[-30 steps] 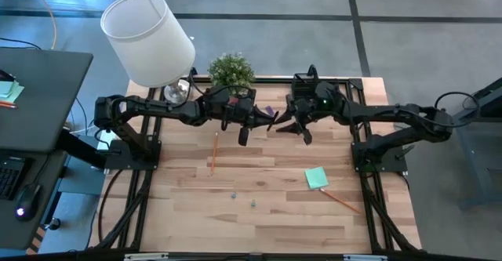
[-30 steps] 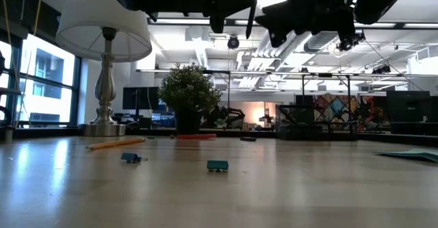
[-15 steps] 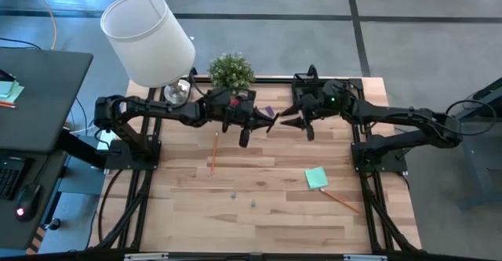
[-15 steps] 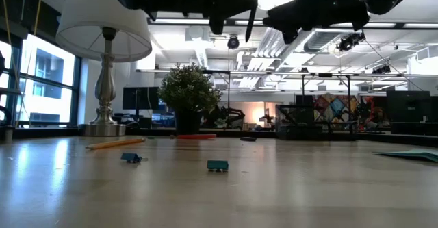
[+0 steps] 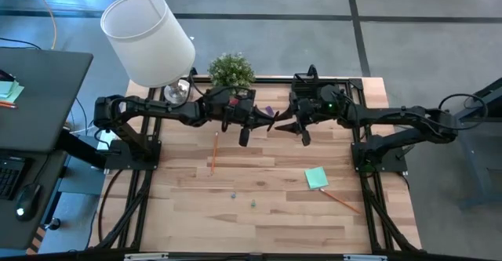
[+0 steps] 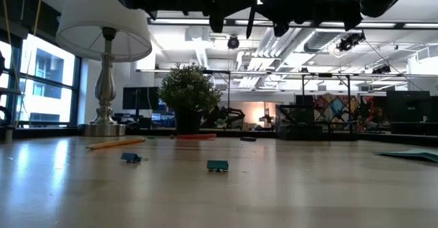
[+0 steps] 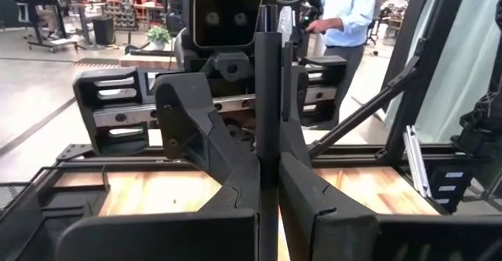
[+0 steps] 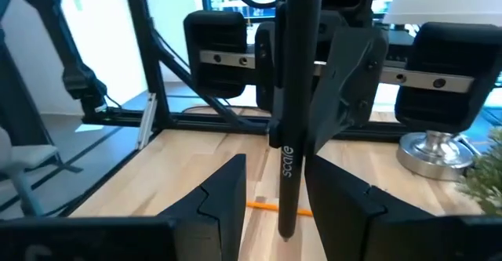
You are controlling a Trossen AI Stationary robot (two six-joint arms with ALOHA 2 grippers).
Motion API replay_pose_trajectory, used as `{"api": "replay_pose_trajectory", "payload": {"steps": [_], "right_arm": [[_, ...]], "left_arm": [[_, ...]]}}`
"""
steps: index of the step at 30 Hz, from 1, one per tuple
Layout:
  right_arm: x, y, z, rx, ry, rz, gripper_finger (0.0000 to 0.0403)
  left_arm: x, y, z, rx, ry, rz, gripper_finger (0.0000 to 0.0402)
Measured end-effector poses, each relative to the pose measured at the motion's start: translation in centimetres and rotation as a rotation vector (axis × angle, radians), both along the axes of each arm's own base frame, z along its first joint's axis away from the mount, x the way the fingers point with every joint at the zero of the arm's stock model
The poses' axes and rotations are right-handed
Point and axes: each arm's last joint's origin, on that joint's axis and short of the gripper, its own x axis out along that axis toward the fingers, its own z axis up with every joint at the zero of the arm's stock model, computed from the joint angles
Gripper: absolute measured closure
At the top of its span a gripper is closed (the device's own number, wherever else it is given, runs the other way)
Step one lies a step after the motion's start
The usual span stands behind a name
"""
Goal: Pick and place office supplies into organizer
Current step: Put the black pen in the black desk organizer
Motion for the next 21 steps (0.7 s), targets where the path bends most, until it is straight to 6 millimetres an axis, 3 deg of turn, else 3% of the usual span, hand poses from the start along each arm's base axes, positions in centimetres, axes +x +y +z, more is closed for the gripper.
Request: {"api": "replay_pose_trajectory", "payload": {"steps": [21], "right_arm": [[0.0, -0.87, -0.61, 0.025, 0.046, -0.054, 0.0274]], "left_arm": [[0.05, 0.01, 0.35, 0.012, -0.041, -0.002, 0.0396]]}}
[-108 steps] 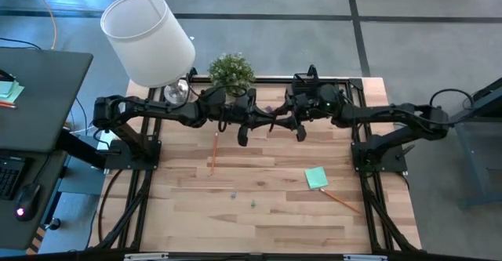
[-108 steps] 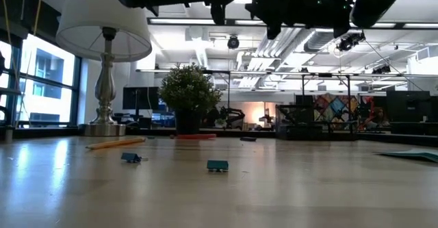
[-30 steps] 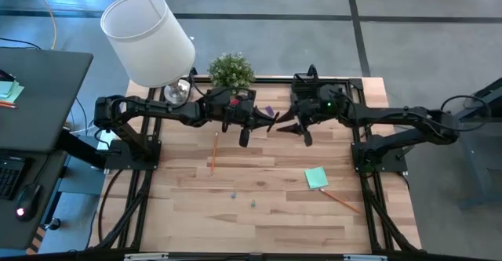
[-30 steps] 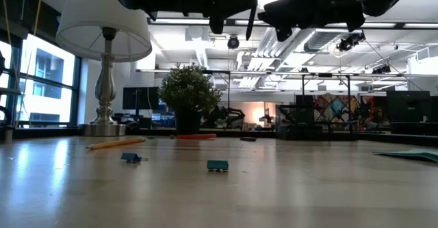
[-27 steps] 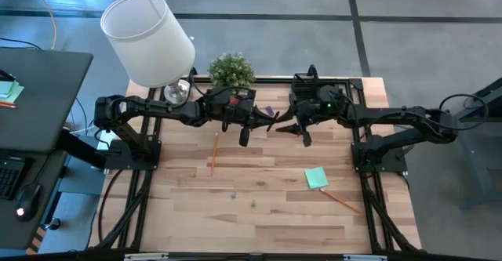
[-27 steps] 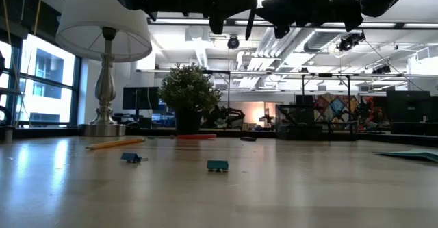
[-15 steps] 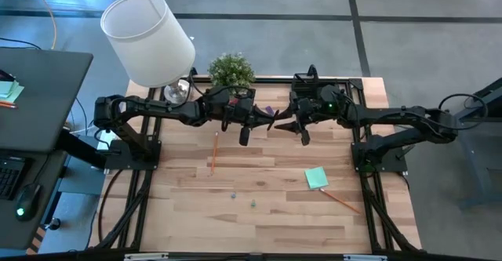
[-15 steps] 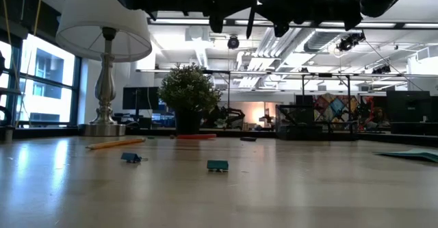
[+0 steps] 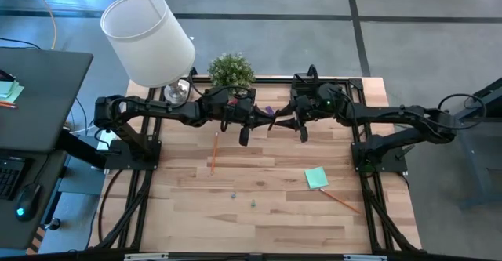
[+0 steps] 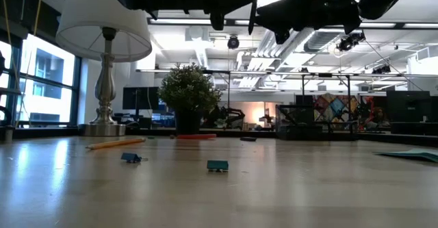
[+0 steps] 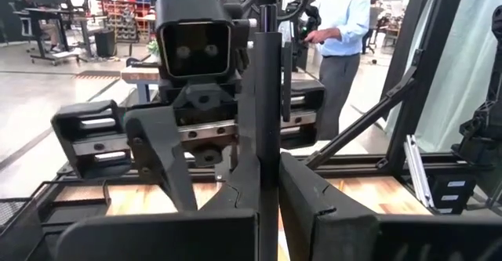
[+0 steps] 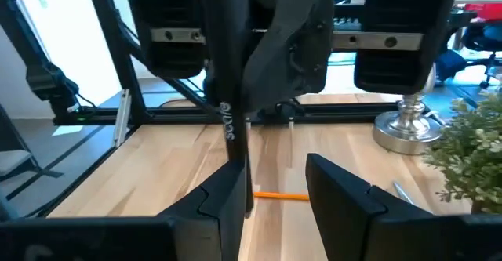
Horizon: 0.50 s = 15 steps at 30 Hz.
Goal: Pick and place office supplies into organizer
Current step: Put the black pen in the black desk organizer
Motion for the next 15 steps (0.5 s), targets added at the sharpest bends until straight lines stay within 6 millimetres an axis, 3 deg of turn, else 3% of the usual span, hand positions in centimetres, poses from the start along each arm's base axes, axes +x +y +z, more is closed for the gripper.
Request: {"api": "replay_pose_trajectory", "payload": {"steps": [15], "right_arm": [[0.5, 1.2, 0.6, -0.025, -0.06, -0.003, 0.0274]], "left_arm": [[0.0, 0.0, 0.1, 0.027, -0.008, 0.02, 0.0396]]}}
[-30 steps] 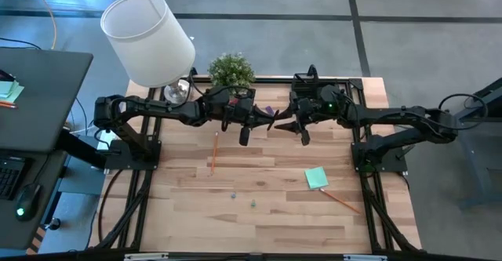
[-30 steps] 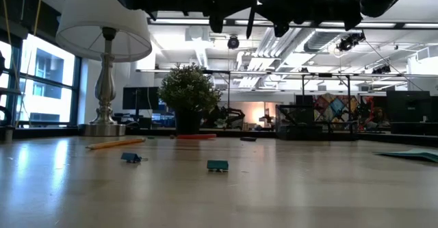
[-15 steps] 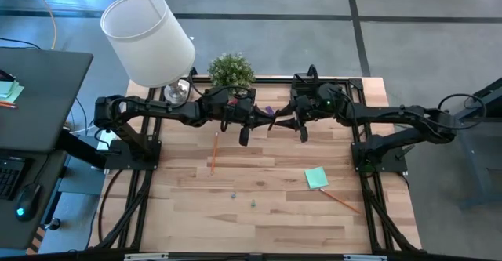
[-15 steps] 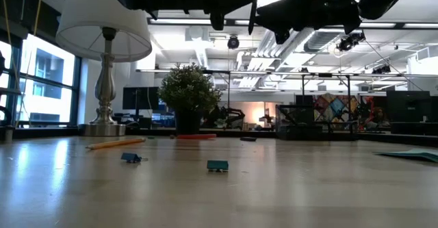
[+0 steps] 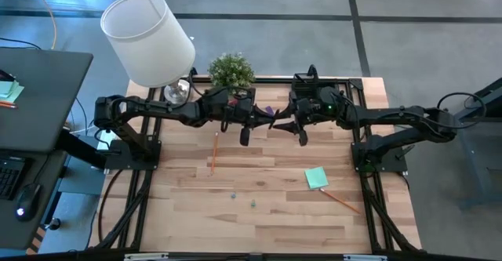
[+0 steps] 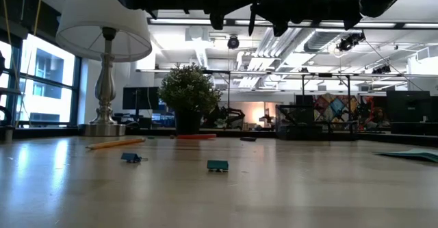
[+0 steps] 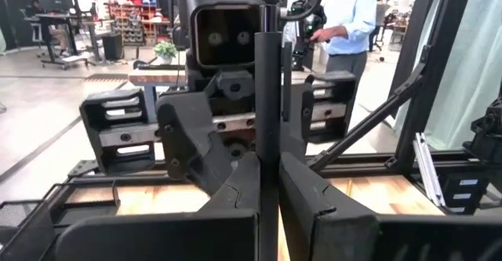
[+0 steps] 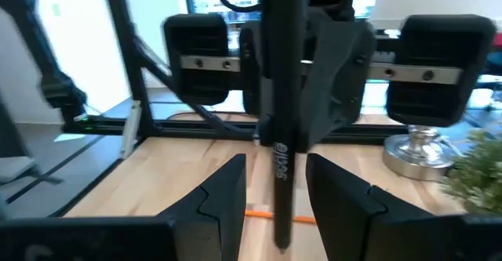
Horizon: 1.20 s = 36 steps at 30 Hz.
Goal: Pick and place office supplies into organizer
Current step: Put the black pen in the black desk organizer
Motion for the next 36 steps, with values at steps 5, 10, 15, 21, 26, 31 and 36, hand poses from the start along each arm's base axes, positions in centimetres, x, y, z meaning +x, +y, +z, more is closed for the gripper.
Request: {"api": "replay_pose_trajectory", "payload": {"steps": [5, 10, 15, 21, 26, 31, 36], "right_arm": [[0.1, 0.0, 0.1, -0.009, -0.021, -0.003, 0.0276], [0.2, -0.1, 0.2, -0.015, -0.034, -0.005, 0.0312], [0.3, -0.1, 0.1, -0.032, -0.034, -0.005, 0.0386], [0.3, -0.2, 0.0, -0.033, -0.027, -0.036, 0.0376], [0.3, -0.3, -0.2, -0.064, -0.015, -0.075, 0.0393], [0.1, -1.1, -0.7, -0.097, 0.04, -0.153, 0.0393], [-0.4, -2.6, -1.1, -0.091, 0.093, -0.269, 0.0395]], "left_arm": [[0.0, 0.0, 0.1, 0.002, -0.007, 0.0, 0.0396], [0.0, 0.0, 0.0, 0.001, -0.003, -0.002, 0.0396], [0.0, 0.0, 0.0, -0.002, 0.005, -0.002, 0.0396], [0.0, 0.0, -0.2, -0.022, 0.017, 0.001, 0.0395], [0.0, 0.1, -0.3, -0.032, 0.03, 0.028, 0.0358], [-0.1, 0.3, -0.8, -0.057, 0.074, 0.098, 0.0276], [-1.1, 0.4, -0.6, 0.033, 0.182, 0.244, 0.0204]]}}
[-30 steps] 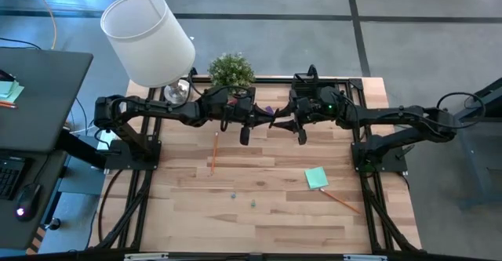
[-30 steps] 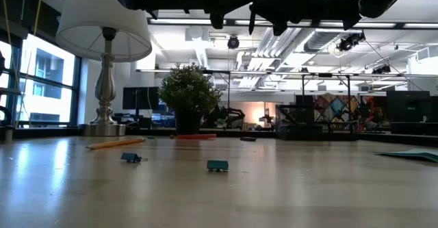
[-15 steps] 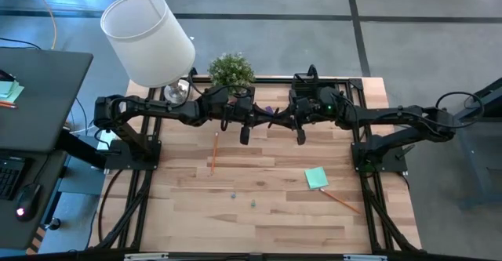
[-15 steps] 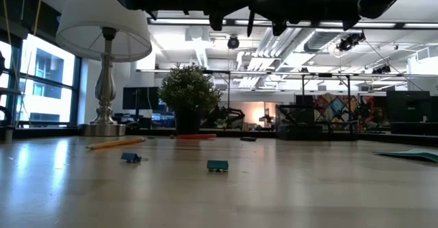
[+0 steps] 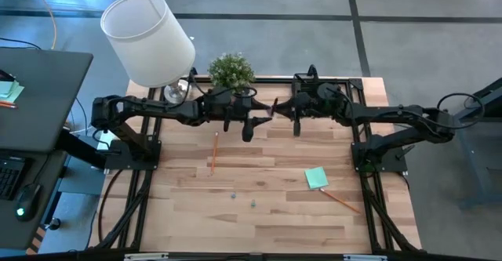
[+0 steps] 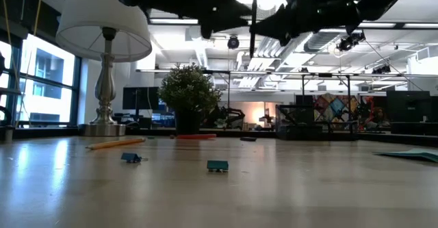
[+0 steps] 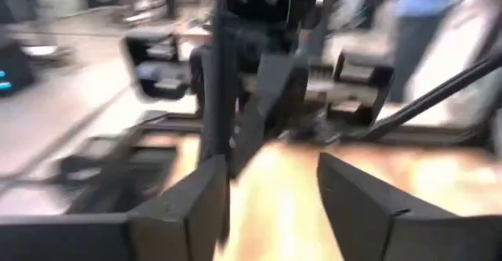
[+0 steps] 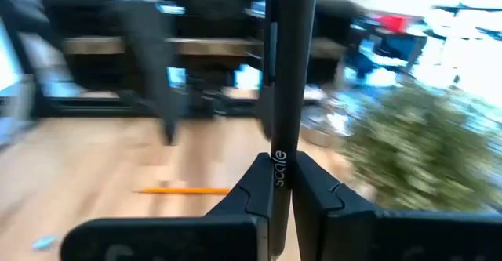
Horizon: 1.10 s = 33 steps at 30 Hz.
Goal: Pick and place office supplies into organizer
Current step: Put the black pen in the black desk organizer
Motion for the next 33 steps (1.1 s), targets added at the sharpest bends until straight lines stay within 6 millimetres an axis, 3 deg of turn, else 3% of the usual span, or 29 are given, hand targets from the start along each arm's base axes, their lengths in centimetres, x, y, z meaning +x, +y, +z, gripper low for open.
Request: {"api": "replay_pose_trajectory", "payload": {"steps": [4, 8, 13, 20, 25, 33], "right_arm": [[-0.7, -1.6, -0.7, 0.002, 0.076, -0.146, 0.0394], [-1.8, -3.9, -0.7, -0.028, 0.086, -0.288, 0.0396], [-4.1, -7.6, -1.3, -0.064, 0.155, -0.568, 0.0394], [-6.9, -12.4, -3.8, 0.013, 0.233, -0.696, 0.0393], [-7.1, -14.0, -5.9, 0.064, 0.269, -0.715, 0.0392], [-6.5, -14.6, -8.1, 0.15, 0.287, -0.697, 0.0374]], "left_arm": [[-1.5, 0.1, 0.9, 0.034, 0.08, 0.182, 0.0173], [-2.4, -0.1, 1.4, -0.039, 0.091, 0.211, 0.0164], [-2.4, -0.8, 0.7, -0.092, 0.144, 0.225, 0.0181], [-0.8, -1.7, -0.8, -0.059, 0.169, 0.188, 0.0221], [-0.4, -1.5, -1.8, -0.049, 0.203, 0.175, 0.024], [-0.3, -1.6, -1.8, -0.041, 0.202, 0.163, 0.0246]]}}
